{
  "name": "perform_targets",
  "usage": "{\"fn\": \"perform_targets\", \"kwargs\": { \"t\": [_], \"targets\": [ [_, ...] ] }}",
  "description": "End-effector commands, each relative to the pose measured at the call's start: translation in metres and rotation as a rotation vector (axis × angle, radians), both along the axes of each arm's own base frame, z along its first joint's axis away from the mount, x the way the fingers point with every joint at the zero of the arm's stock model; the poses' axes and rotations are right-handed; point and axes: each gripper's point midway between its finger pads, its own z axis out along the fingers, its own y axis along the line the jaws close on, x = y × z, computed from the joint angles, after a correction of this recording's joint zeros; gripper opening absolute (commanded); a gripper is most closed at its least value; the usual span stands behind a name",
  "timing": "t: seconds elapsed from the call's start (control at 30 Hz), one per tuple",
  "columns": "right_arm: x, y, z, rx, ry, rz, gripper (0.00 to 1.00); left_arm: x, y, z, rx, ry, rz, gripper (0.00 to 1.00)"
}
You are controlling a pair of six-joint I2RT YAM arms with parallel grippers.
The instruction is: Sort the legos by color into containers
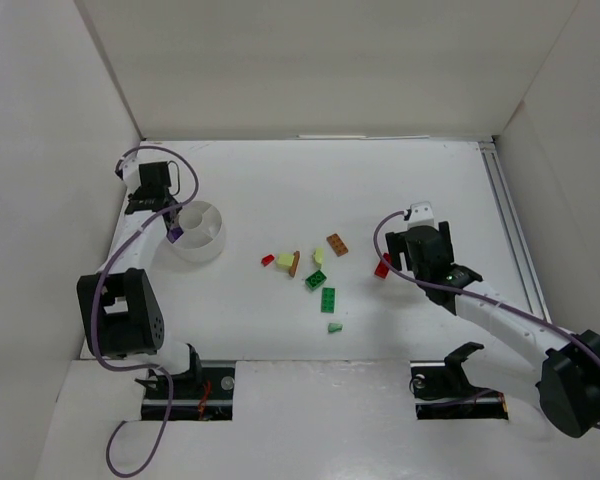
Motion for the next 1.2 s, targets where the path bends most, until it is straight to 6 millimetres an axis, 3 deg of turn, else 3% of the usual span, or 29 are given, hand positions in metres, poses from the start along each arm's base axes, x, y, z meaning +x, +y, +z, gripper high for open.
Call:
{"fn": "perform_targets", "kwargs": {
  "t": [0.0, 0.17, 0.23, 0.6, 0.73, 0.77, 0.83, 0.87, 0.93, 1.03, 1.07, 1.13, 1.17],
  "targets": [
    [0.016, 0.007, 0.032, 0.051, -0.099, -0.003, 1.00, 0.013, 0.001, 0.029, 0.020, -0.067, -0.029, 0.19],
    [0.016, 0.007, 0.032, 0.051, -0.099, -0.003, 1.00, 0.013, -0.002, 0.025, 0.011, -0.053, -0.050, 0.25],
    [0.016, 0.007, 0.032, 0.051, -0.099, -0.003, 1.00, 0.007, -0.003, 0.010, 0.004, 0.005, -0.050, 0.27],
    [0.013, 0.007, 0.027, 0.051, -0.090, 0.005, 1.00, 0.003, -0.009, 0.006, -0.026, 0.029, -0.065, 0.38],
    [0.012, 0.006, 0.032, 0.060, -0.106, 0.005, 1.00, 0.004, -0.008, 0.028, -0.026, -0.027, -0.046, 0.39],
    [0.012, 0.006, 0.032, 0.060, -0.106, 0.005, 1.00, 0.004, -0.008, 0.035, -0.024, -0.039, -0.047, 0.45],
    [0.011, 0.006, 0.031, 0.061, -0.093, 0.000, 1.00, 0.005, -0.013, 0.057, -0.036, -0.104, -0.071, 0.64],
    [0.011, 0.006, 0.035, 0.063, -0.095, 0.000, 1.00, 0.005, -0.017, 0.062, -0.044, -0.118, -0.099, 0.88],
    [0.012, 0.010, 0.032, 0.117, -0.073, -0.039, 1.00, 0.004, -0.023, 0.087, -0.051, -0.188, -0.124, 0.99],
    [0.013, 0.016, 0.026, 0.140, -0.027, -0.045, 0.98, 0.002, -0.045, 0.109, -0.064, -0.276, -0.197, 0.99],
    [0.014, 0.018, 0.013, 0.156, 0.004, -0.069, 0.98, 0.002, -0.063, 0.112, -0.080, -0.293, -0.251, 0.99],
    [0.021, 0.027, 0.011, 0.178, 0.026, -0.062, 0.98, 0.001, -0.088, 0.108, -0.128, -0.326, -0.350, 0.99],
    [0.018, 0.029, -0.007, 0.176, 0.090, -0.081, 0.98, -0.002, -0.096, 0.111, -0.129, -0.343, -0.386, 0.99]
  ]
}}
